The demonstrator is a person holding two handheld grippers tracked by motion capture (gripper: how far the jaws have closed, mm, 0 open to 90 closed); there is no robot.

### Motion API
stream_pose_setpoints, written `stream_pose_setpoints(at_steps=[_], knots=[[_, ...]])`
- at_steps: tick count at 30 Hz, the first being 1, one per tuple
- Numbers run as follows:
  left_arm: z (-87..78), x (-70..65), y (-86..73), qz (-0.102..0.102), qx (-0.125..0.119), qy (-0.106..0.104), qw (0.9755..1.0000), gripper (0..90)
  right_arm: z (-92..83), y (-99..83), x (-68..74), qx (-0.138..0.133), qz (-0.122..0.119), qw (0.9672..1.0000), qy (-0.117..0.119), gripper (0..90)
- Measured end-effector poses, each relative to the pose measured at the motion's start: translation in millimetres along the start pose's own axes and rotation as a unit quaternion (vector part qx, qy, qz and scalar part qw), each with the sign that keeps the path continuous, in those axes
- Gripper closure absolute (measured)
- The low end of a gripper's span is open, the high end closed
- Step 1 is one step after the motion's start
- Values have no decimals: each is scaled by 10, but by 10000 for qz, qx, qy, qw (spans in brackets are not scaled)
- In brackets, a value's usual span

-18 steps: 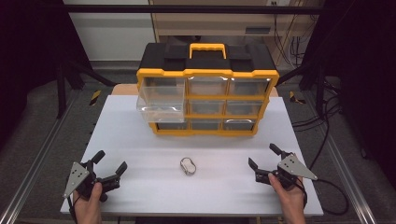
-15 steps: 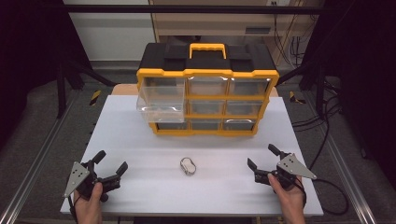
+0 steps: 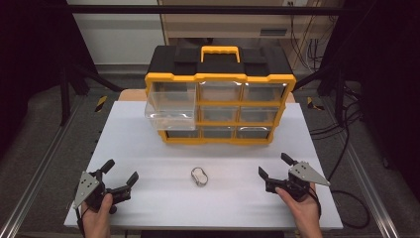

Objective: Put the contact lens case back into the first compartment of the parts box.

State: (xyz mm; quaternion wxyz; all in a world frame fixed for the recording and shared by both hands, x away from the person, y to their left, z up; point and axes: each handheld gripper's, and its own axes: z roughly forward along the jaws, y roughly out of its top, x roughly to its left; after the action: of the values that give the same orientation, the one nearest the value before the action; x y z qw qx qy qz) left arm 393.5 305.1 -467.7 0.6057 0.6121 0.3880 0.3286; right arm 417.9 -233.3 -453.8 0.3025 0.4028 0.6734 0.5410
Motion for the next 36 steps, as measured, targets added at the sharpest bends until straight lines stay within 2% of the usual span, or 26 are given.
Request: stream_pose_setpoints(at_steps=[2, 4, 6, 8, 9, 11, 17, 19, 20, 24, 29, 30, 31, 34, 36], knots=[[9, -9, -1, 17, 21, -22, 10000, 12, 12, 15, 23, 50, 7, 10000, 5, 68], [33, -34, -9, 28, 55, -51, 10000, 12, 65, 57, 96, 297, -80, 9995, 101, 71], [56, -48, -16, 52, 106, -86, 9999, 12, 105, 84, 142, 512, -51, 9984, 251, 68], [70, -62, -13, 74, 113, -105, 9999, 12, 117, 92, 162, 582, -33, 9978, 302, 67], [75, -74, -8, 97, 114, -122, 9998, 12, 151, 122, 230, 737, -26, 9963, 435, 66], [75, -104, 14, 155, 75, -173, 9997, 12, 179, 153, 305, 861, -136, 9949, 517, 66], [86, -110, 9, 110, 61, -185, 9997, 11, 261, 221, 534, 1113, -287, 9906, 747, 65], [91, -117, 6, 132, 88, -194, 9997, 11, 278, 224, 570, 1149, -302, 9900, 755, 65], [92, -131, 10, 148, 85, -218, 9996, 11, 311, 225, 633, 1214, -328, 9891, 771, 61], [92, -141, 13, 207, 87, -222, 9995, 11, 392, 228, 738, 1315, -232, 9884, 719, 72], [97, -144, 17, 187, 73, -236, 9995, 11, 500, 235, 855, 1585, -267, 9836, 818, 73], [97, -144, 17, 187, 73, -236, 9995, 12, 500, 235, 855, 1585, -267, 9836, 818, 73], [98, -147, 17, 184, 74, -246, 9995, 12, 537, 236, 922, 1681, -312, 9813, 888, 72], [103, -154, 17, 180, 69, -266, 9995, 11, 600, 237, 1028, 1853, -335, 9773, 973, 70], [107, -154, 16, 196, 81, -268, 9994, 11, 625, 240, 1058, 1906, -339, 9760, 993, 70]])
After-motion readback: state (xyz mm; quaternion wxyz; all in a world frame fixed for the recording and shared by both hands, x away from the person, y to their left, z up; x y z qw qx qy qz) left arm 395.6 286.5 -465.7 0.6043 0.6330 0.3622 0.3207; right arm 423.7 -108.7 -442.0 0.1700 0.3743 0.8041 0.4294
